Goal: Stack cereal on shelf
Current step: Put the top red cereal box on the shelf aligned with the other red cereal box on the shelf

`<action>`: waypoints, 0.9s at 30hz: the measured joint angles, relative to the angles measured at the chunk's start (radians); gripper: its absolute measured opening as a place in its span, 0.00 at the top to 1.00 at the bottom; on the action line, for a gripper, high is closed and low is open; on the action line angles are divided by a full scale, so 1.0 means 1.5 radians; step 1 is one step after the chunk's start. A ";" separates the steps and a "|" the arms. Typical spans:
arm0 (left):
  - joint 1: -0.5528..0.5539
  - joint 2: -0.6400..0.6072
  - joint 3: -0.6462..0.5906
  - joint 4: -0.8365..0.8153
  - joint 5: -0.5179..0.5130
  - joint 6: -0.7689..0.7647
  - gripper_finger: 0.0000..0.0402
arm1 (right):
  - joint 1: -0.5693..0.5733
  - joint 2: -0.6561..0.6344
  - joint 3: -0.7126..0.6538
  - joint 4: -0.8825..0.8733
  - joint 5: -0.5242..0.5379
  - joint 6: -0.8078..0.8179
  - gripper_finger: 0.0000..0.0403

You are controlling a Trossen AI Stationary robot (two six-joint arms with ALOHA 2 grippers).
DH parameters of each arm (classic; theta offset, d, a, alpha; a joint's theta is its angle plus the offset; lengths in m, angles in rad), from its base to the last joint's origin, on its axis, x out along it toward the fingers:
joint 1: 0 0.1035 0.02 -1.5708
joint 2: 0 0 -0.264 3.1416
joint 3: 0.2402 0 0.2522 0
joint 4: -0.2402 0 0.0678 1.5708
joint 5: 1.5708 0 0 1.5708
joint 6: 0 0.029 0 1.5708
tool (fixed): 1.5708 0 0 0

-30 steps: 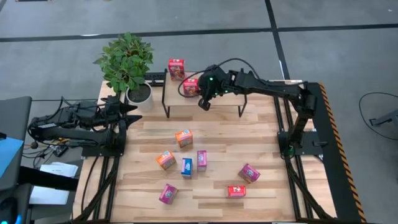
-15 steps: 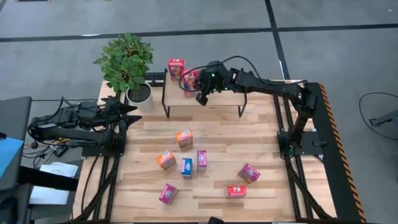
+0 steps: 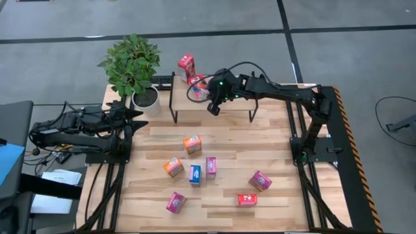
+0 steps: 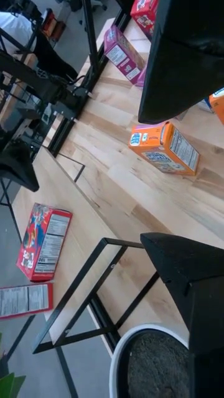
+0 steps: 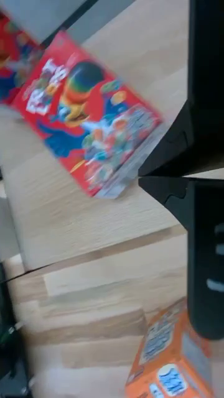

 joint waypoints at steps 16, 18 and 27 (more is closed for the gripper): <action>0.000 0.000 0.000 0.001 -0.005 -0.013 0.28 | -0.028 -0.004 0.093 -0.008 0.002 -0.087 0.72; 0.000 0.000 0.000 0.004 -0.023 -0.029 0.28 | -0.051 -0.004 0.110 -0.009 0.002 -0.101 0.64; 0.000 0.000 0.000 0.032 -0.126 -0.111 0.28 | -0.160 0.029 0.120 -0.015 -0.139 -0.083 0.29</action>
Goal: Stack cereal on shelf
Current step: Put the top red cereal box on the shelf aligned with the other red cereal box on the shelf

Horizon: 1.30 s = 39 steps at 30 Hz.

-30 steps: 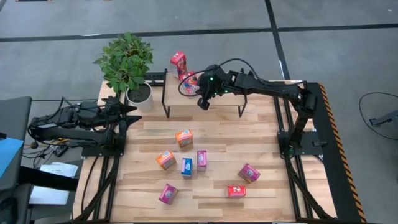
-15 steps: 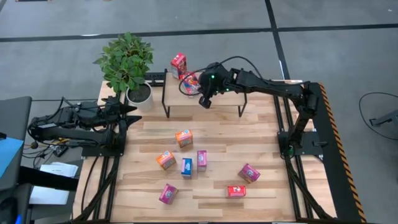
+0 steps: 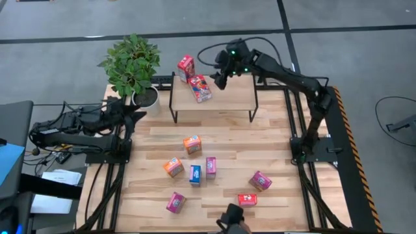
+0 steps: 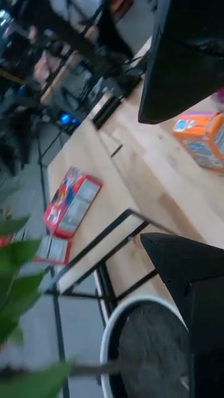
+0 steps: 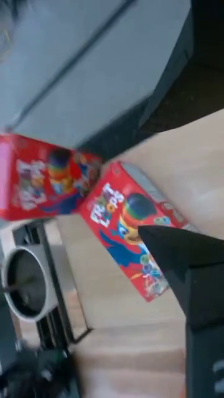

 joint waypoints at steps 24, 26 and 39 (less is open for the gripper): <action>0.000 0.153 0.000 -0.001 0.012 -0.054 0.28 | 0.122 0.073 -0.001 -0.136 -0.148 -0.053 0.30; 0.000 0.160 0.000 -0.001 0.025 -0.045 0.28 | 0.135 0.069 -0.001 -0.134 -0.135 -0.046 0.30; 0.000 0.166 0.000 -0.001 0.040 -0.020 0.28 | 0.146 0.011 0.000 -0.120 -0.052 -0.066 0.30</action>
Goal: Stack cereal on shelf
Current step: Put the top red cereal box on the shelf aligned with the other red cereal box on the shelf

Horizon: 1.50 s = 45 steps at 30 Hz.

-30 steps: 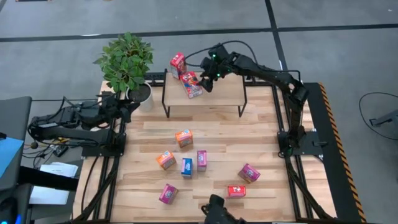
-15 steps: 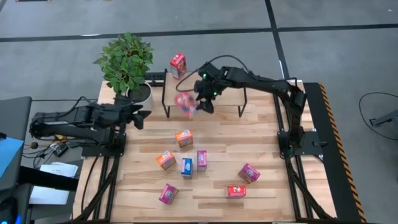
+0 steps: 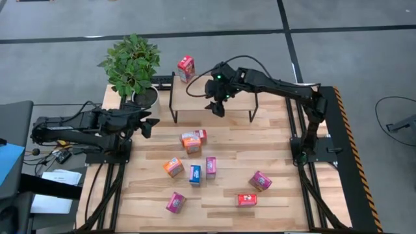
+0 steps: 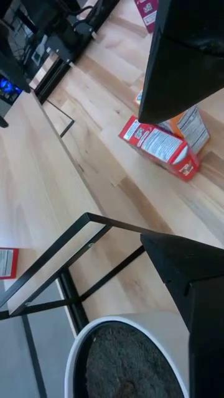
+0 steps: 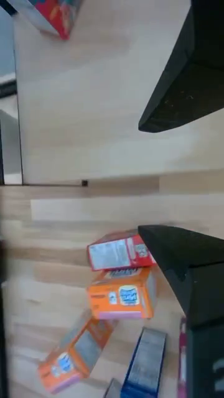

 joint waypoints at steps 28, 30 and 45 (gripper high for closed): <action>0.002 0.006 0.000 0.000 -0.072 -0.107 0.28 | -0.260 0.307 0.374 0.349 0.010 0.031 0.30; 0.002 0.006 0.000 0.000 -0.082 -0.112 0.28 | -0.273 0.308 0.357 0.351 -0.027 0.066 0.30; 0.003 0.007 0.000 -0.001 -0.119 -0.119 0.28 | -0.251 0.317 0.358 0.276 -0.129 0.011 0.30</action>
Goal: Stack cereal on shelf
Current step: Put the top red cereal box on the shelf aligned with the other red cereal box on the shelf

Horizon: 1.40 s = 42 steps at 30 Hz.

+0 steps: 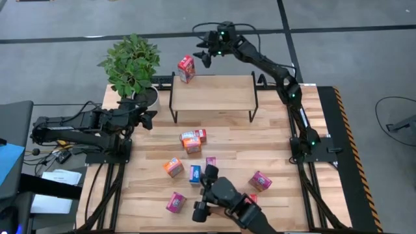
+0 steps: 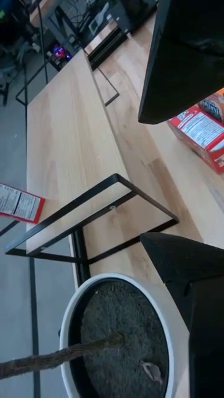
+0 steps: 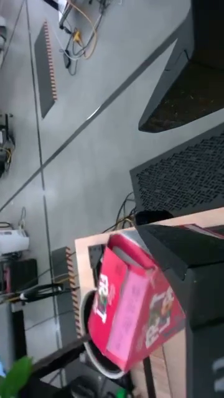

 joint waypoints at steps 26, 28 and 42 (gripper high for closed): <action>0.000 0.000 0.000 0.000 0.017 0.008 0.28 | 0.053 -0.009 -0.001 -0.219 -0.007 -0.075 0.30; 0.000 0.000 0.000 0.000 0.019 0.013 0.28 | 0.058 -0.023 -0.001 -0.240 -0.008 -0.087 0.30; 0.000 0.000 0.000 0.000 0.014 0.029 0.28 | 0.157 -0.090 0.000 -0.310 0.046 -0.091 0.36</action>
